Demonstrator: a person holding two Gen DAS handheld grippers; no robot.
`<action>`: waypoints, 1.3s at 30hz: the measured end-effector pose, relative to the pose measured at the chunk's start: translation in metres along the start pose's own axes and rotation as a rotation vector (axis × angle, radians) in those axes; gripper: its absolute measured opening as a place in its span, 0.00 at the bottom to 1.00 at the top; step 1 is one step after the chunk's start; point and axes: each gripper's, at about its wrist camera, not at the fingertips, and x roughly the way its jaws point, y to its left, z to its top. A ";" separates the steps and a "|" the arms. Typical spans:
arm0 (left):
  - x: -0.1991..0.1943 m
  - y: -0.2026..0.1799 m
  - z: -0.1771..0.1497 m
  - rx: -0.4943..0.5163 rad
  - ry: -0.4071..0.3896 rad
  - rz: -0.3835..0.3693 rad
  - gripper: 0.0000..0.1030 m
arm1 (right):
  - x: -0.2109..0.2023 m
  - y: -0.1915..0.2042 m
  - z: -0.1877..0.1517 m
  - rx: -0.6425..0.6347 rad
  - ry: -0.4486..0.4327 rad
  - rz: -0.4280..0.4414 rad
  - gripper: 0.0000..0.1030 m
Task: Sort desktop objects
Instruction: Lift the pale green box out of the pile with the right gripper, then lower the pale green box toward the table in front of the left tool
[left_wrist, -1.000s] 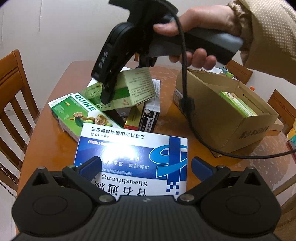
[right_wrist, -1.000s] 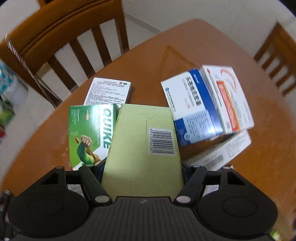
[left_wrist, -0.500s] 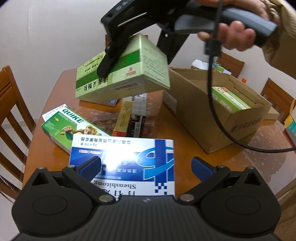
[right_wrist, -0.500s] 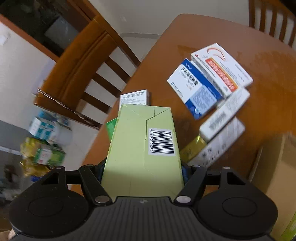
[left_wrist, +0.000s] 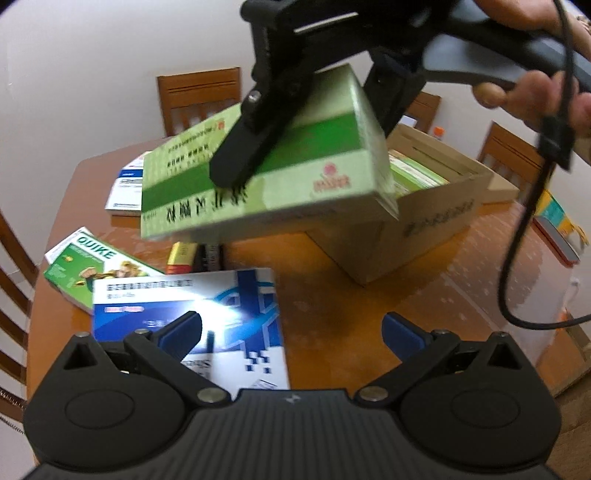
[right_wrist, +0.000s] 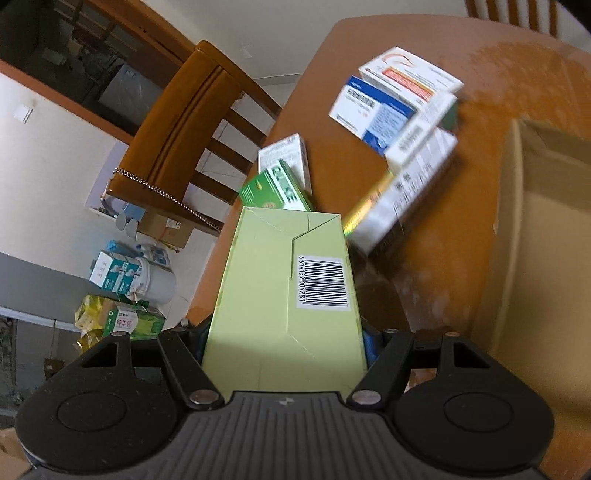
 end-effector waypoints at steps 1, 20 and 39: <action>0.000 -0.004 -0.001 0.011 0.003 -0.005 1.00 | -0.002 -0.002 -0.007 0.007 -0.002 -0.002 0.73; 0.002 -0.087 -0.026 0.024 0.057 0.049 1.00 | -0.016 -0.041 -0.105 0.030 0.039 0.080 0.73; 0.015 -0.109 -0.043 0.039 0.086 0.043 1.00 | 0.016 -0.087 -0.138 0.108 0.065 0.086 0.75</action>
